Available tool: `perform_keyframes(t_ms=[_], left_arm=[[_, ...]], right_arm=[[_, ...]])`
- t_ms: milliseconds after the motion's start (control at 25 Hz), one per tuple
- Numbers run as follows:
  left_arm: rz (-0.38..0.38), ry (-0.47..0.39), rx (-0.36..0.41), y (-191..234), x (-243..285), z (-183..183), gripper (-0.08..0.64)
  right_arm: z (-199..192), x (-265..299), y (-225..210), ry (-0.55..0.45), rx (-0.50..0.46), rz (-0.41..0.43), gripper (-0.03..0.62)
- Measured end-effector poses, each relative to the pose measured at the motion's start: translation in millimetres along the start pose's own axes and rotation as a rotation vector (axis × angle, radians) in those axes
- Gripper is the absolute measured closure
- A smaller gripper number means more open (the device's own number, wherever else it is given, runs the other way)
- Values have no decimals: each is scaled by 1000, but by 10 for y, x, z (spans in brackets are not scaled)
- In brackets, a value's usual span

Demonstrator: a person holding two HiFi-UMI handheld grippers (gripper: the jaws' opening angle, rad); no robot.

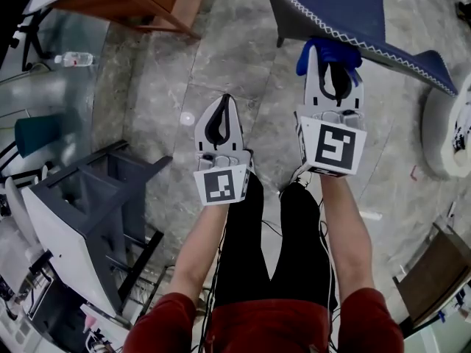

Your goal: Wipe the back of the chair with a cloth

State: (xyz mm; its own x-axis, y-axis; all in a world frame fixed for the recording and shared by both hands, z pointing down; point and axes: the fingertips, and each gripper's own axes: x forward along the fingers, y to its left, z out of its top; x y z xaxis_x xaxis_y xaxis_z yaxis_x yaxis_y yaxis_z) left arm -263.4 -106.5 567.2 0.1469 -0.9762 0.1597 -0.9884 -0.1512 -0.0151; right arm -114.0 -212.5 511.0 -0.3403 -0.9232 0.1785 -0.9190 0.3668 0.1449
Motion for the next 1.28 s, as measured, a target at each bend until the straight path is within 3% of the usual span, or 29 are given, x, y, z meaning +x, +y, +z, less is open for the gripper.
perform_keyframes(t_ms=[280,560,720,1120,1280], left_arm=[[-30,0,9,-162,67,3,548],[-53,-5,16,-357,114,112,546],[-30,-49,-32,-426,141,354,548],[-85,13,-16,-947,-275,878,546],[-102,10,-35,-1221,-518,1291,548]], right_arm=[[36,19,129,4,60,60,537],[-56,-95,88,51,39,90,537],[34,-189,32,41,58,100,537],[473,-846,-370,14,54,101,537],[632,-1312,-625,38,86,97,537]])
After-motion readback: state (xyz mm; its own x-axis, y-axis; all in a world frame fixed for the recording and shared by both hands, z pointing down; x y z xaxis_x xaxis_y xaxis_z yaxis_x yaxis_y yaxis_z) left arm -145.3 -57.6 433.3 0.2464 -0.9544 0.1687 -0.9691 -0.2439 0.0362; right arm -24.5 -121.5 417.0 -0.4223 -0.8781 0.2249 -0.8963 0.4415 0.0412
